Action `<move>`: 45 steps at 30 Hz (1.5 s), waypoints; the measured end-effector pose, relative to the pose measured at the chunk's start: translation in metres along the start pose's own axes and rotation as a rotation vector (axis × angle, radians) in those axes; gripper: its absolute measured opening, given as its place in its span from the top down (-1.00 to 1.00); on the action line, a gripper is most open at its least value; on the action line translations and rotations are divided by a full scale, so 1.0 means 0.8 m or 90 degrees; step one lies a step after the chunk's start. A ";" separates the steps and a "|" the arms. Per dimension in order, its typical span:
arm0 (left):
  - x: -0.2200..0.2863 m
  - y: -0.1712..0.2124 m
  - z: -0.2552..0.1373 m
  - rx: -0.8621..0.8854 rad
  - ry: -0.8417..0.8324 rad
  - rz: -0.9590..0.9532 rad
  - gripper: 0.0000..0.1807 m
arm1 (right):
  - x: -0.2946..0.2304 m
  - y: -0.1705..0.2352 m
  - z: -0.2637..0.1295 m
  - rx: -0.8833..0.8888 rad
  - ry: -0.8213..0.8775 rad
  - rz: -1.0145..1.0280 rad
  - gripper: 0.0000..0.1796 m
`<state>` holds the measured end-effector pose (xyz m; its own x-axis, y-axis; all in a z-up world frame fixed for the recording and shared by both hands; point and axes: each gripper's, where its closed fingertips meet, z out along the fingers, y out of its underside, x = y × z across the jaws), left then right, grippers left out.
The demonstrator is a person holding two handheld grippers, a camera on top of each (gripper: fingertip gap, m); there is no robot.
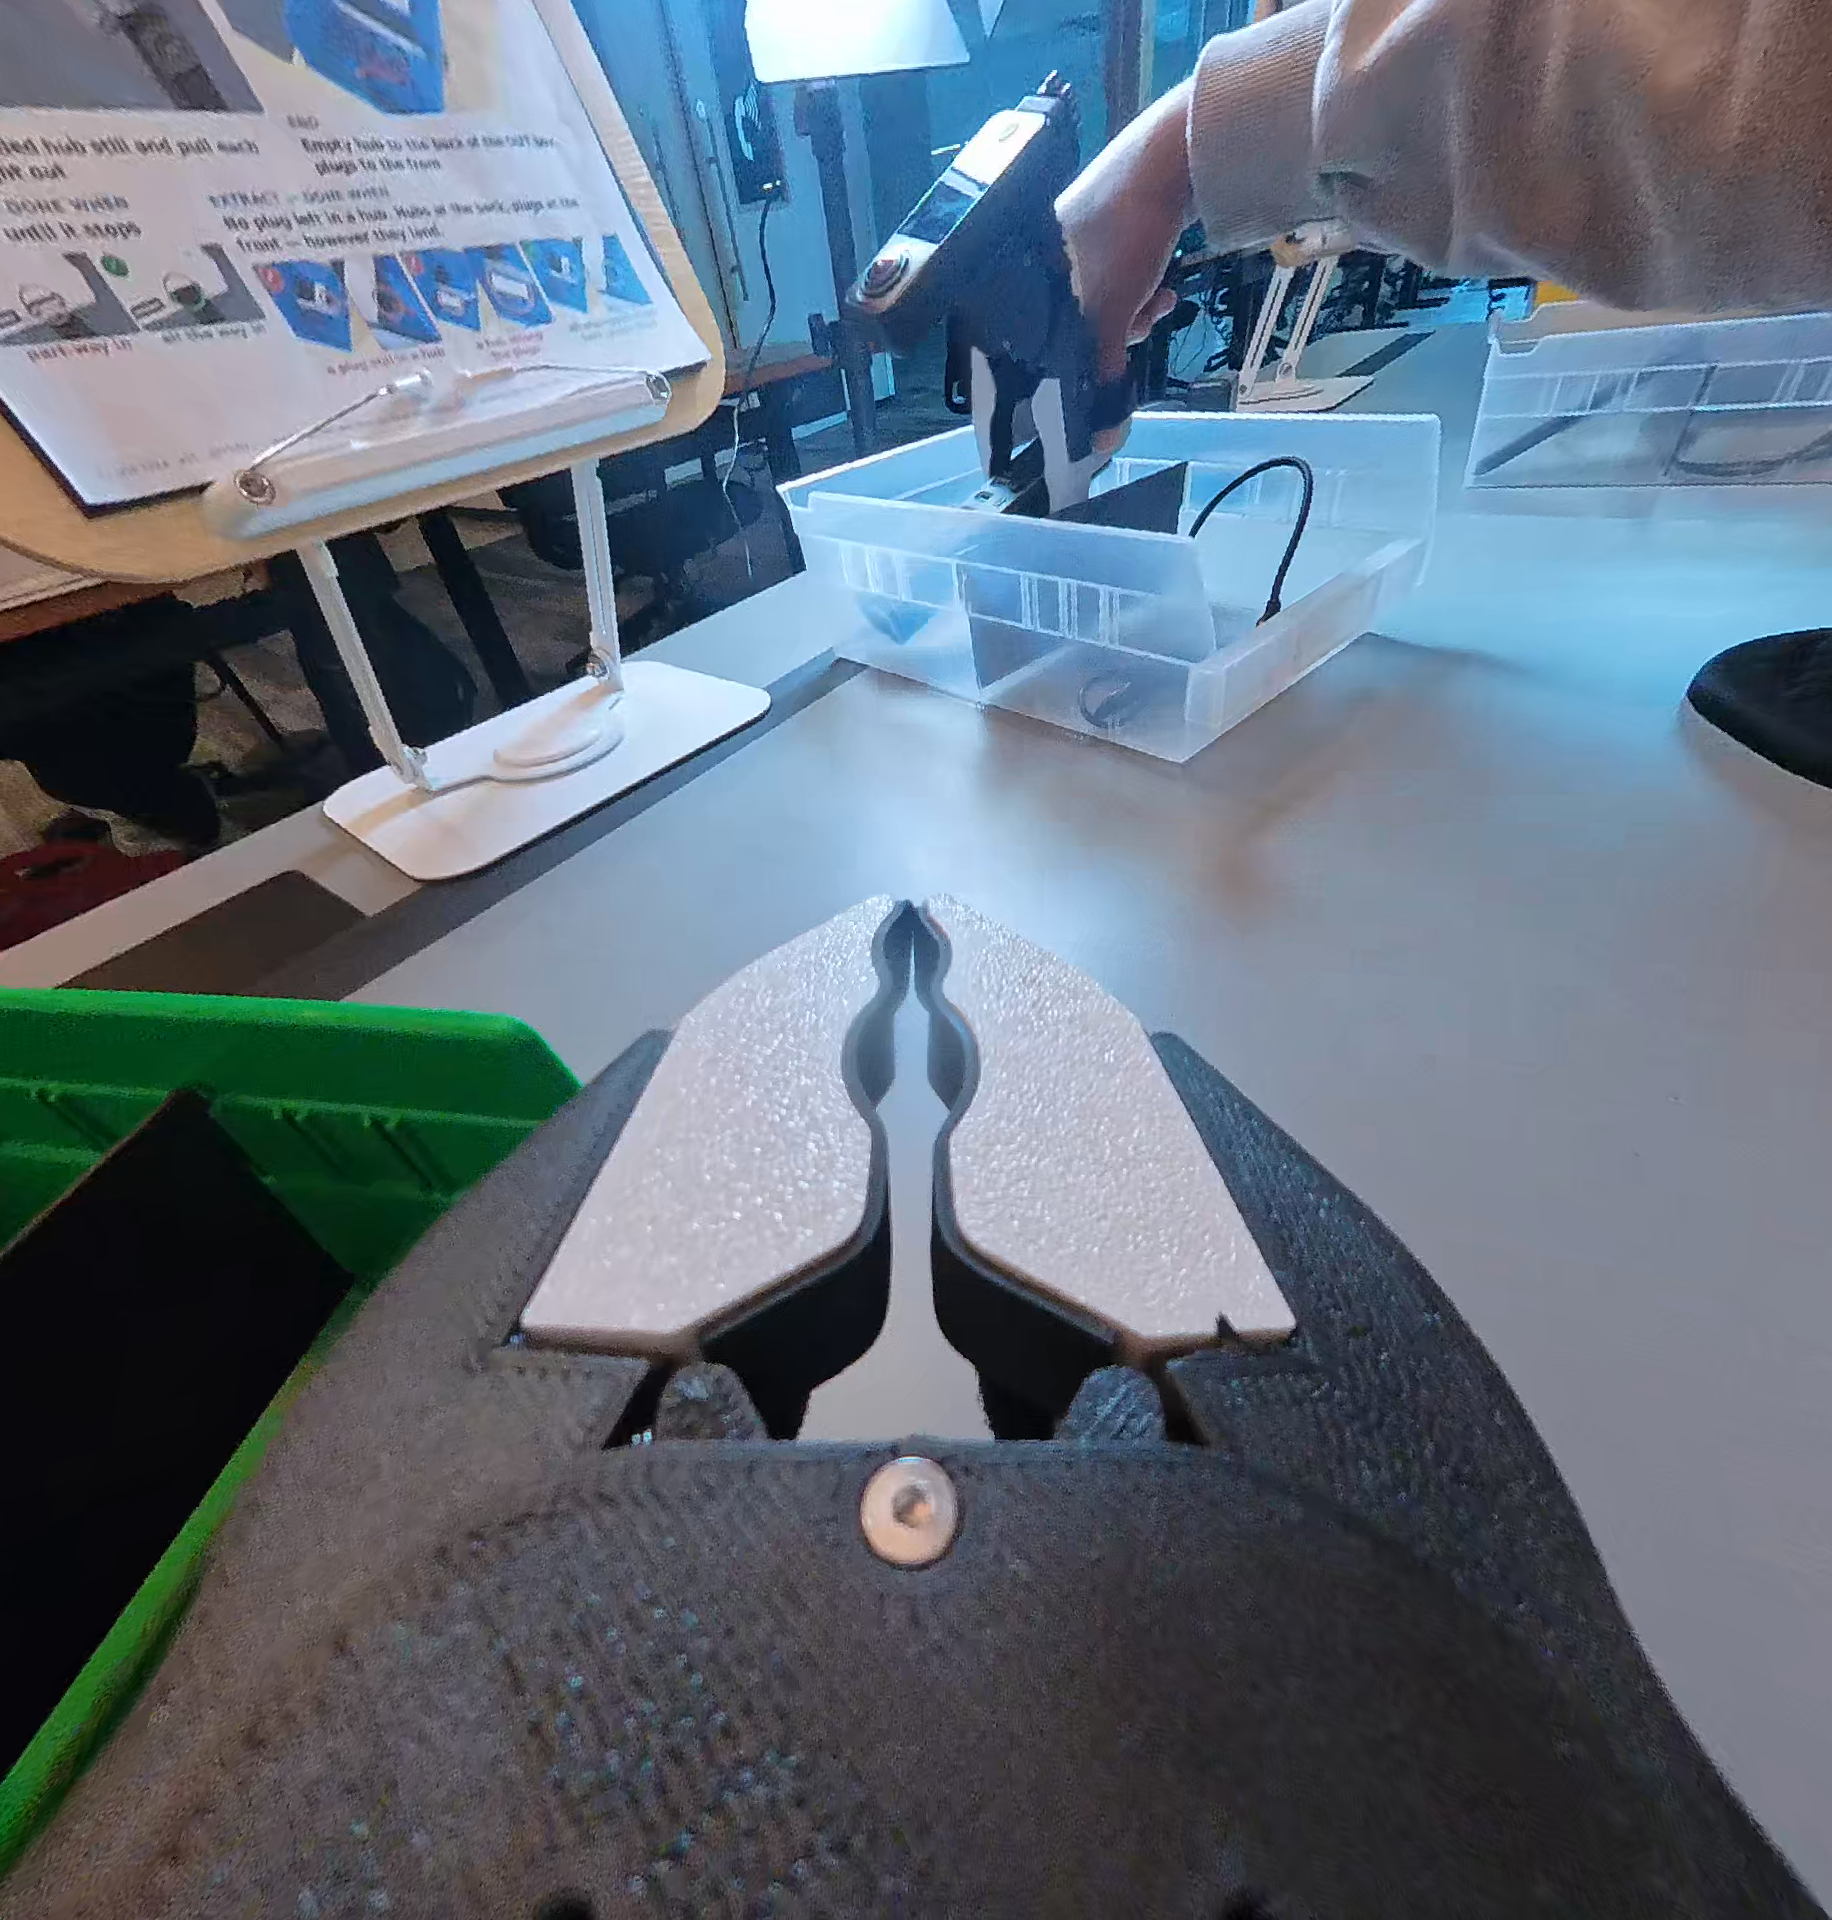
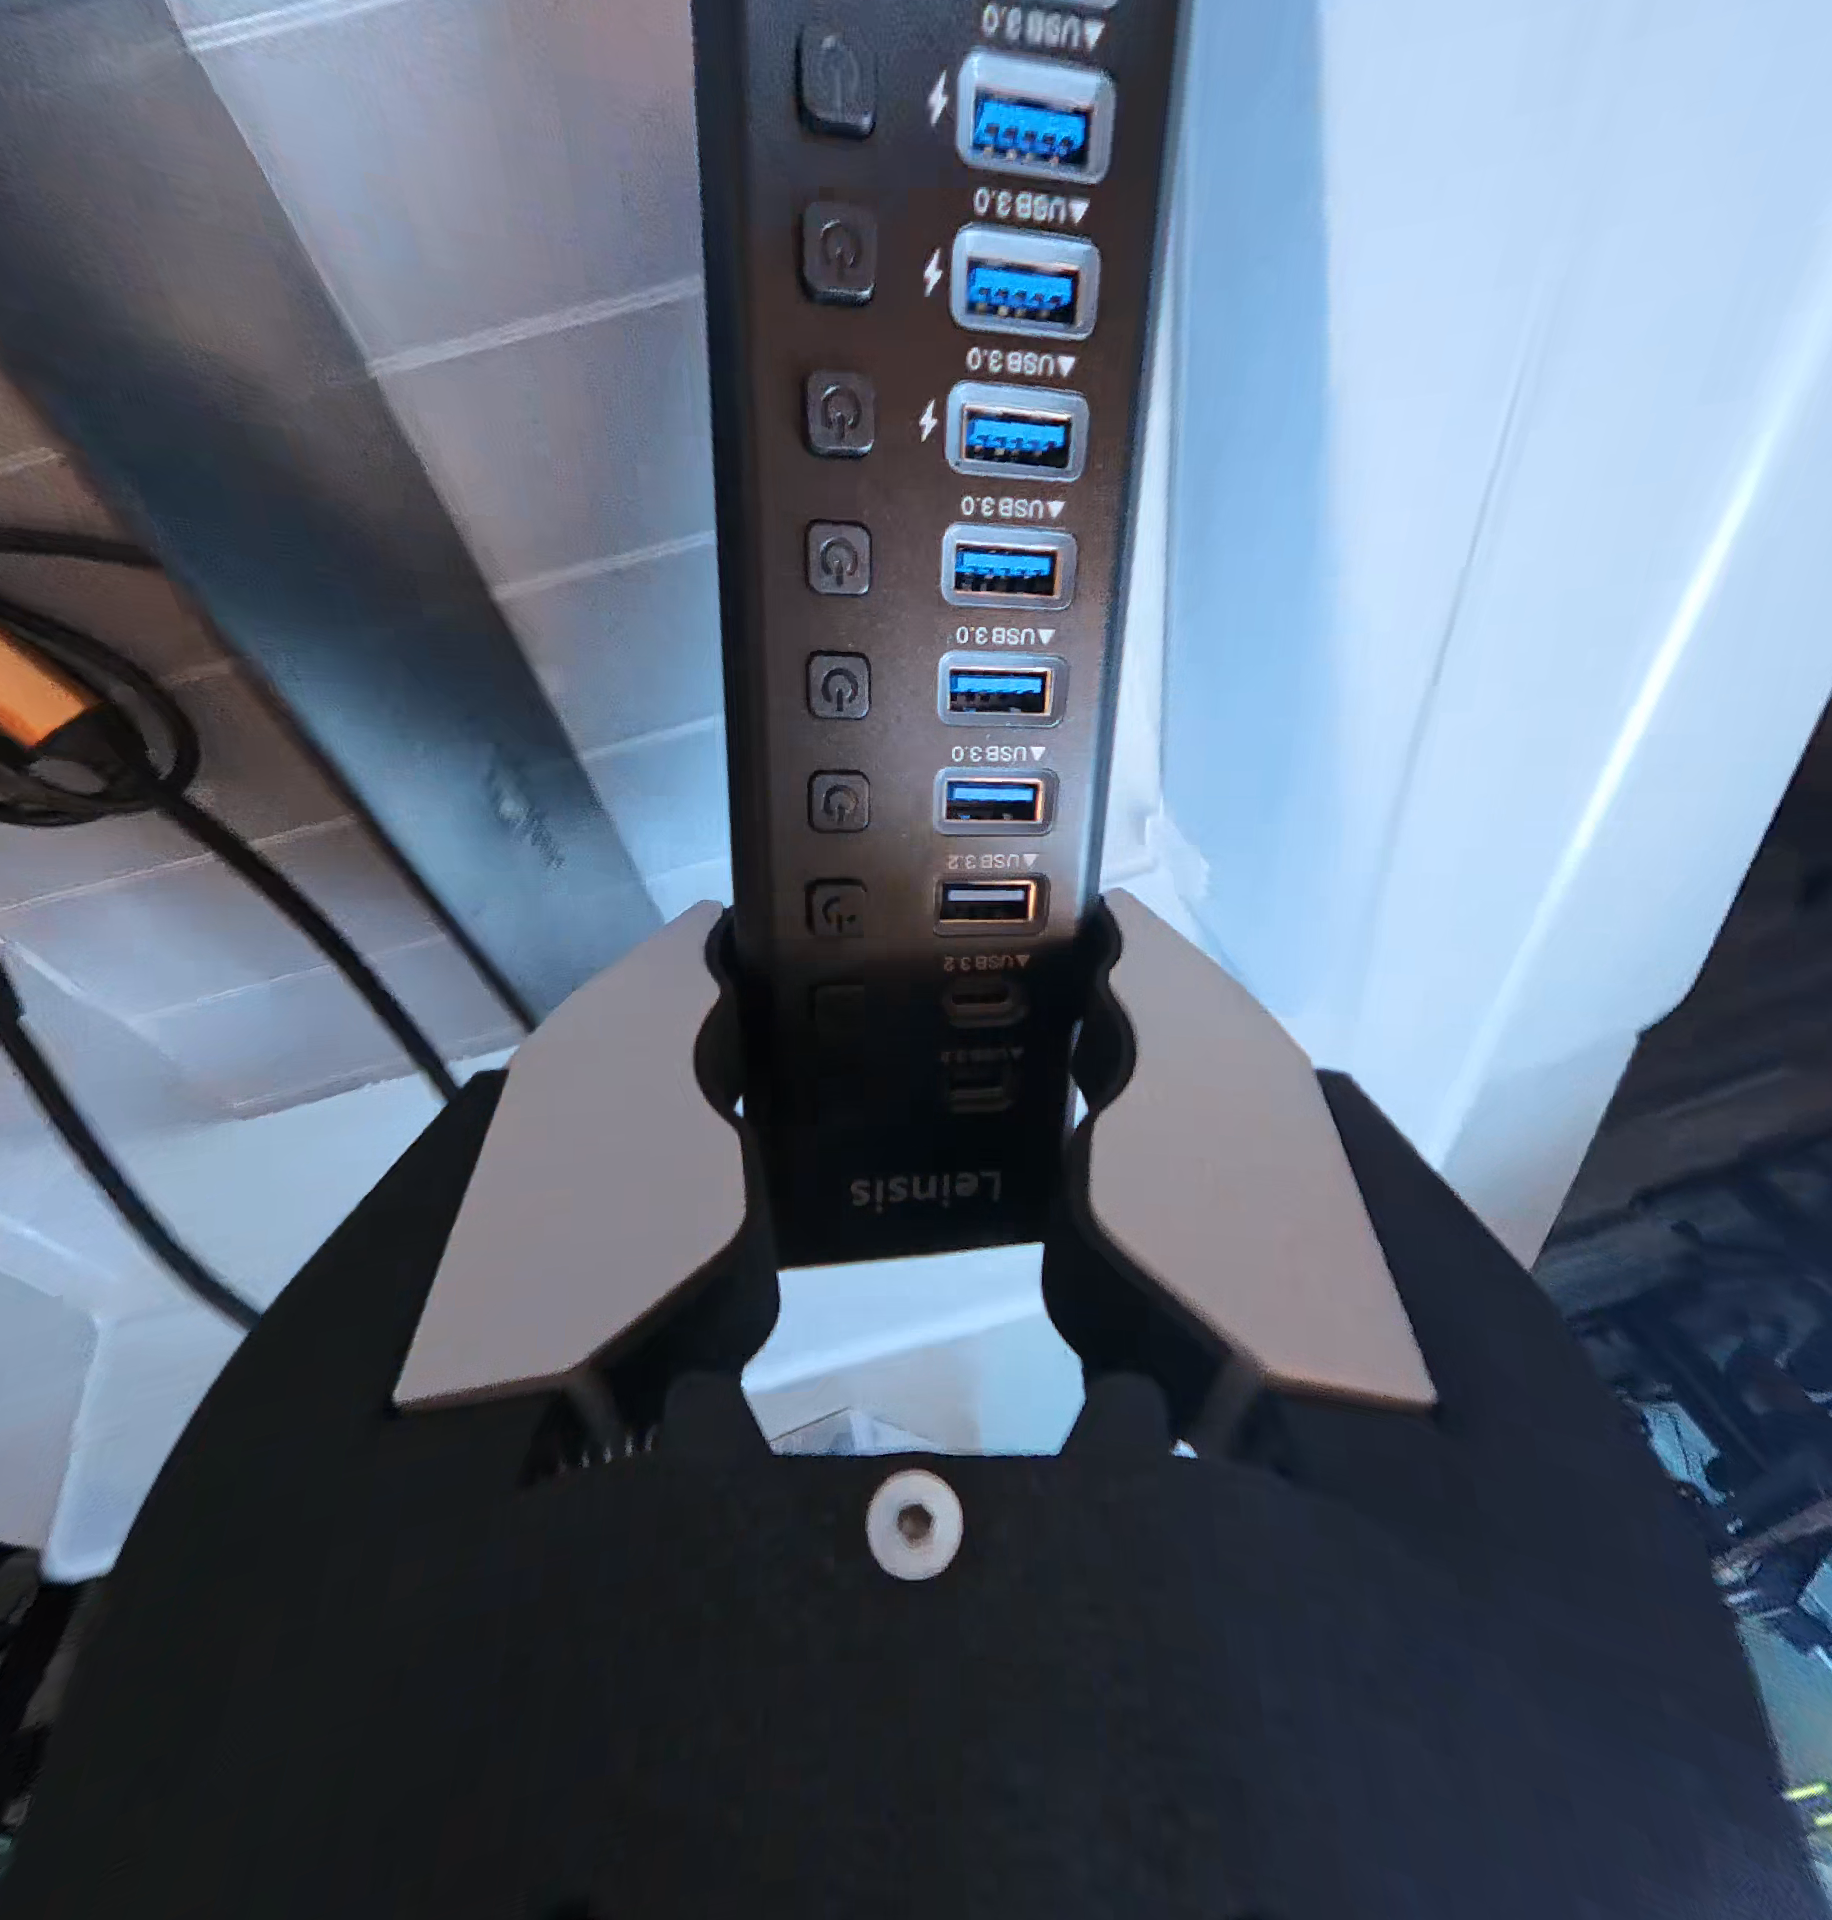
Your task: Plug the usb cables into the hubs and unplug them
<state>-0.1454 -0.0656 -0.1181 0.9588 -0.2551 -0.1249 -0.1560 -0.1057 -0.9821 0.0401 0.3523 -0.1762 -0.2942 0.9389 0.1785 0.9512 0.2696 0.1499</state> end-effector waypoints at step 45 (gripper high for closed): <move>-0.259 0.157 -0.171 -1.052 0.094 -0.179 0.60 | -0.373 -0.047 -0.137 0.805 -0.063 0.043 0.50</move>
<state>-0.3958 -0.1571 -0.1960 0.9844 -0.1256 0.1234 -0.1517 -0.9608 0.2320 0.0820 0.0386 -0.1281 -0.2854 0.9560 0.0686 0.4050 0.1852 -0.8954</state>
